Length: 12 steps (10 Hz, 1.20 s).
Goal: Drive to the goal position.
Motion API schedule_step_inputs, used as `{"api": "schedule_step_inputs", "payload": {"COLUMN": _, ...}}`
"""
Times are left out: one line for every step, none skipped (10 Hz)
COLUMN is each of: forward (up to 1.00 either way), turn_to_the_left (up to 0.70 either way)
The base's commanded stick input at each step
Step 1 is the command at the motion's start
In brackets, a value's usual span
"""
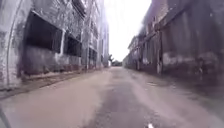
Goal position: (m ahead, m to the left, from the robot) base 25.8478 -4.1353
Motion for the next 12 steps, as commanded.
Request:
{"api": "schedule_step_inputs", "payload": {"forward": 1.00, "turn_to_the_left": 0.00}}
{"api": "schedule_step_inputs", "payload": {"forward": 1.00, "turn_to_the_left": 0.00}}
{"api": "schedule_step_inputs", "payload": {"forward": 1.00, "turn_to_the_left": 0.00}}
{"api": "schedule_step_inputs", "payload": {"forward": 1.00, "turn_to_the_left": 0.00}}
{"api": "schedule_step_inputs", "payload": {"forward": 1.00, "turn_to_the_left": 0.00}}
{"api": "schedule_step_inputs", "payload": {"forward": 1.00, "turn_to_the_left": 0.00}}
{"api": "schedule_step_inputs", "payload": {"forward": 1.00, "turn_to_the_left": 0.00}}
{"api": "schedule_step_inputs", "payload": {"forward": 1.00, "turn_to_the_left": 0.00}}
{"api": "schedule_step_inputs", "payload": {"forward": 1.00, "turn_to_the_left": 0.00}}
{"api": "schedule_step_inputs", "payload": {"forward": 1.00, "turn_to_the_left": 0.00}}
{"api": "schedule_step_inputs", "payload": {"forward": 1.00, "turn_to_the_left": 0.00}}
{"api": "schedule_step_inputs", "payload": {"forward": 1.00, "turn_to_the_left": 0.00}}
